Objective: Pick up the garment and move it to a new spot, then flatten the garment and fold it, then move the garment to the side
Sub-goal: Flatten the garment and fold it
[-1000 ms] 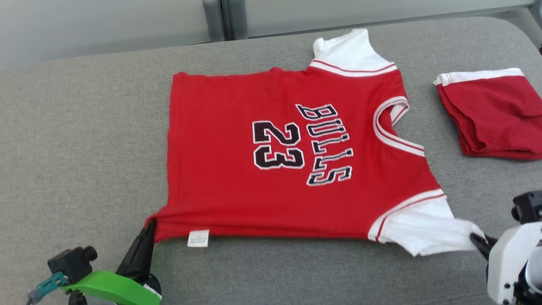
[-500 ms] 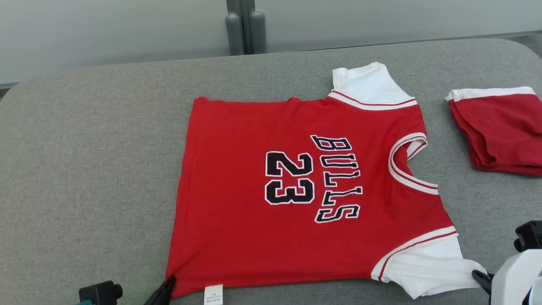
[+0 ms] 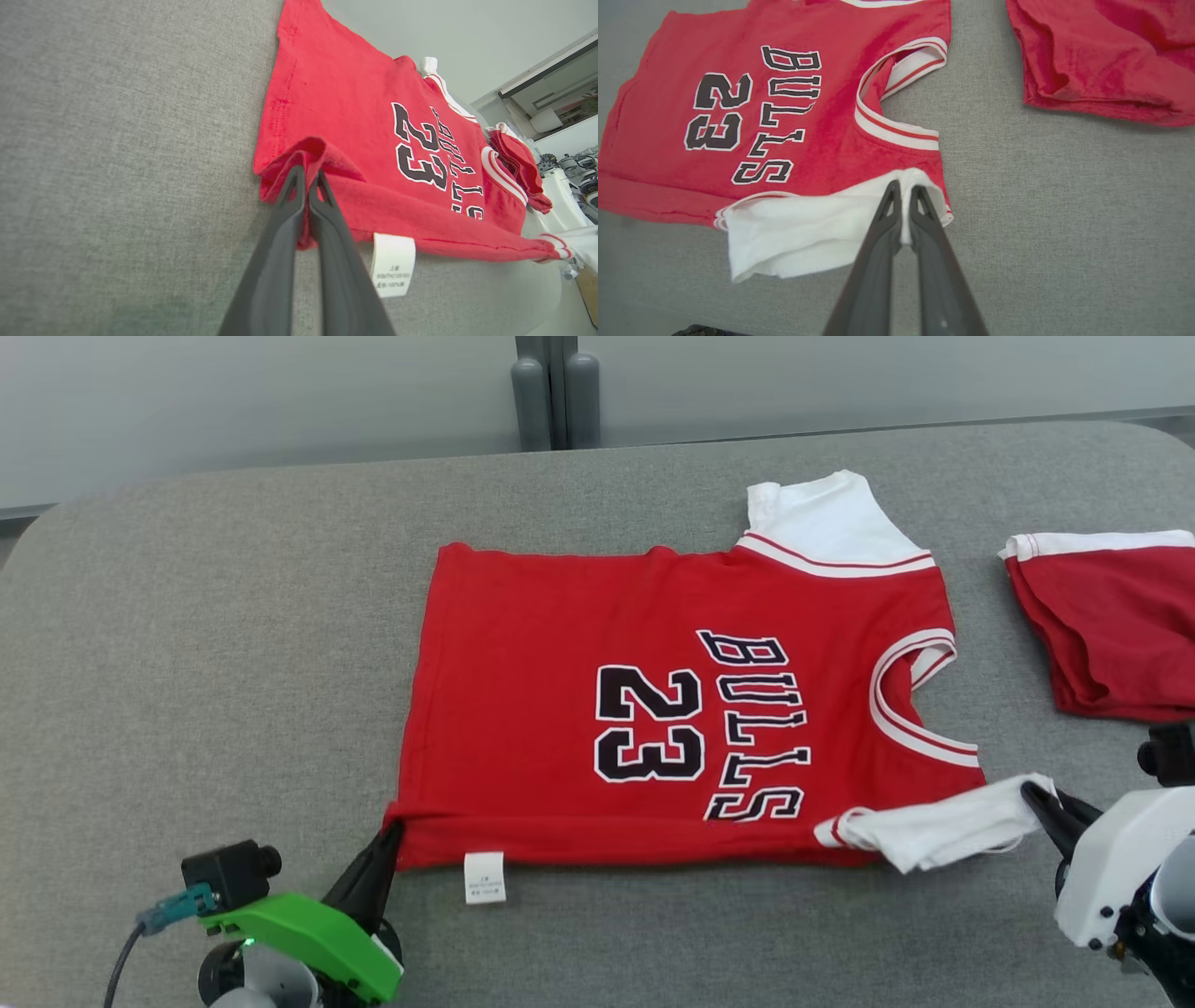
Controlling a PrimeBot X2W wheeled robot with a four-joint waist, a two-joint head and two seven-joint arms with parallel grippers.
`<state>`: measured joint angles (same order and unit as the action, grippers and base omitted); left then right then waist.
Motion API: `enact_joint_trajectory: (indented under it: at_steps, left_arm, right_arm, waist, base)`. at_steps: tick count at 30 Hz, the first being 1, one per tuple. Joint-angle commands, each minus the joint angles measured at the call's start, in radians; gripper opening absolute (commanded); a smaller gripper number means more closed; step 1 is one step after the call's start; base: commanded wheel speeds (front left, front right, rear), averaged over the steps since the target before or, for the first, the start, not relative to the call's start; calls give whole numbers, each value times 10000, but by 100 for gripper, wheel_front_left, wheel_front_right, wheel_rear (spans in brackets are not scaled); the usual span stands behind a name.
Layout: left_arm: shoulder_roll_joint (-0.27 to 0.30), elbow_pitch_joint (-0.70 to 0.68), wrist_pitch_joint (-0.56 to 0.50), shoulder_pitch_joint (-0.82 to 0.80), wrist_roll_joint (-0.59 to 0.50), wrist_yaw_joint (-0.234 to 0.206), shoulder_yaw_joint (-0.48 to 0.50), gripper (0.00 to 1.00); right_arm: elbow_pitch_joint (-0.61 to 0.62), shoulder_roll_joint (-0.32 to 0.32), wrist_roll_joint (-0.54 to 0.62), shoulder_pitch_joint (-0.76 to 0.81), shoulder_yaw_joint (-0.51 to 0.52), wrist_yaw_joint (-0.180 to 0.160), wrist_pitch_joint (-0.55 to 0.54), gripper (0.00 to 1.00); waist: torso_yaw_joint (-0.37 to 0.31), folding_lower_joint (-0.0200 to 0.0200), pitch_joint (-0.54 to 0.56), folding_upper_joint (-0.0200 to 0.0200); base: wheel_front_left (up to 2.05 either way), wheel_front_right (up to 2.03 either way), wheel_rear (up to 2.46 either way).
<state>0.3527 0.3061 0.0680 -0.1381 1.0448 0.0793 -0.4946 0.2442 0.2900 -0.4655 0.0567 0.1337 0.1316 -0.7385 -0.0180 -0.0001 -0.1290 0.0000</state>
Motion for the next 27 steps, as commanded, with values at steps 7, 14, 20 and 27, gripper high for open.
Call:
enact_joint_trajectory:
  at_steps: [7,14,20,27]
  left_arm:
    - [-337,751,-113,-1319,-235,59,-59,0]
    - [-477,1277,-2,-1746,-252,139,-86,0]
    - [-223,814,-96,-1256,-107,213,-135,0]
    - [601,-1081,-621,333,186,-172,-177,0]
  right_arm:
    - [-1207,70,-116,-1360,-610,-17,665,0]
    - [-2059,257,-121,-2145,-1033,-17,1456,0]
    - [-2110,500,-203,-1965,-1097,-17,1788,0]
    - [-1369,623,-474,-803,-841,-17,1251,0]
  waist:
    - [-105,1,-261,0]
    - [-132,1,-419,0]
    - [-6,1,-422,0]
    - [284,1,-357,0]
  base:
    - [0,0,0]
    - [0,0,0]
    - [0,0,0]
    - [0,0,0]
